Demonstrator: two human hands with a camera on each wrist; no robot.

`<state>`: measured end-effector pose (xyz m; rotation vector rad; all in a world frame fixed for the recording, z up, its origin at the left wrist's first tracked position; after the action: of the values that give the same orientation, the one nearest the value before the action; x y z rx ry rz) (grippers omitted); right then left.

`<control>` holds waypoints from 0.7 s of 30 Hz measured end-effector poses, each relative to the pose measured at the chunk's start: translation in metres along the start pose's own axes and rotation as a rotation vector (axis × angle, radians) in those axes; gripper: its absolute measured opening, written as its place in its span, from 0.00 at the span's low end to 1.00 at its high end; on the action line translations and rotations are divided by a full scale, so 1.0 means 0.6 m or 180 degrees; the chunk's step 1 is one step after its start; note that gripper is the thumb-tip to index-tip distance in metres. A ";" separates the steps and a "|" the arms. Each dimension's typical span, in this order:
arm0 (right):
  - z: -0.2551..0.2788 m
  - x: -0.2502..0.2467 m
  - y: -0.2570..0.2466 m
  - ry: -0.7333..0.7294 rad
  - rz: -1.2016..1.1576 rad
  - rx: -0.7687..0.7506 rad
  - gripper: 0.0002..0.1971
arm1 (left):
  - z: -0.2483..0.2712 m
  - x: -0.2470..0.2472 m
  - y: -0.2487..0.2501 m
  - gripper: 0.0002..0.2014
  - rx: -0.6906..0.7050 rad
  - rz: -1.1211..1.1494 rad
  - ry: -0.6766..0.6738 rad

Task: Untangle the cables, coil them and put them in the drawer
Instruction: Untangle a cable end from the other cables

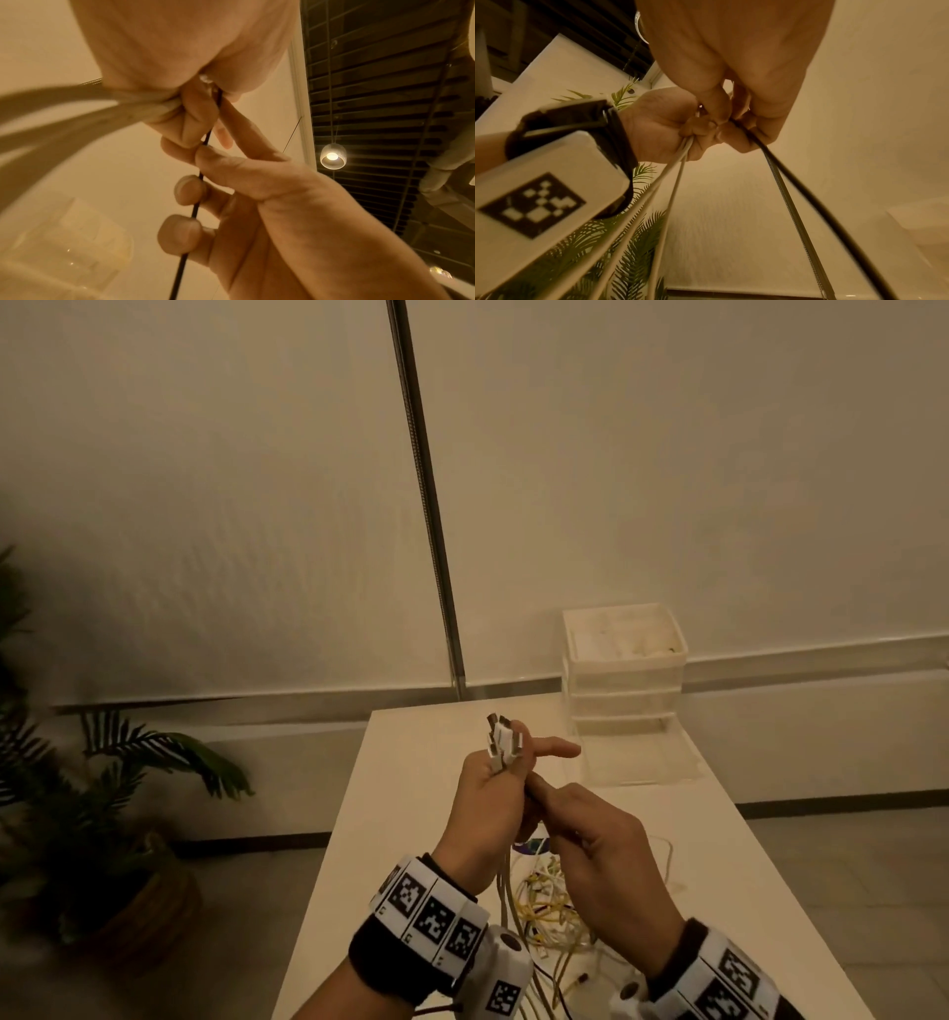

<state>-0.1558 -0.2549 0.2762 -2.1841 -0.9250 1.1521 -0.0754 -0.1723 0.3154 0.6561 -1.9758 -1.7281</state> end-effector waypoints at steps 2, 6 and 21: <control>0.004 0.000 0.002 -0.0036 -0.0030 0.0048 0.25 | -0.005 -0.007 0.001 0.32 0.0110 -0.0077 0.0029; 0.022 0.002 0.039 -0.0231 -0.0716 0.0516 0.18 | -0.015 -0.043 0.027 0.30 0.0566 -0.0092 0.0318; -0.021 -0.017 0.136 -0.1049 -0.1031 0.0924 0.16 | -0.006 -0.049 0.070 0.10 0.0553 -0.2454 -0.0430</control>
<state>-0.1218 -0.3167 0.2317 -1.5755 -1.1181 1.4042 -0.0526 -0.1527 0.3570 1.5566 -2.1338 -2.0533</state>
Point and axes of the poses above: each hand's wrist, its own z-axis away from the middle knuckle, its own x-axis out of the palm, y = z × x, the point moved 3 cm from there along -z, towards the middle knuckle, and after that the axes turned 13 degrees about -y, right-handed, at the moved point
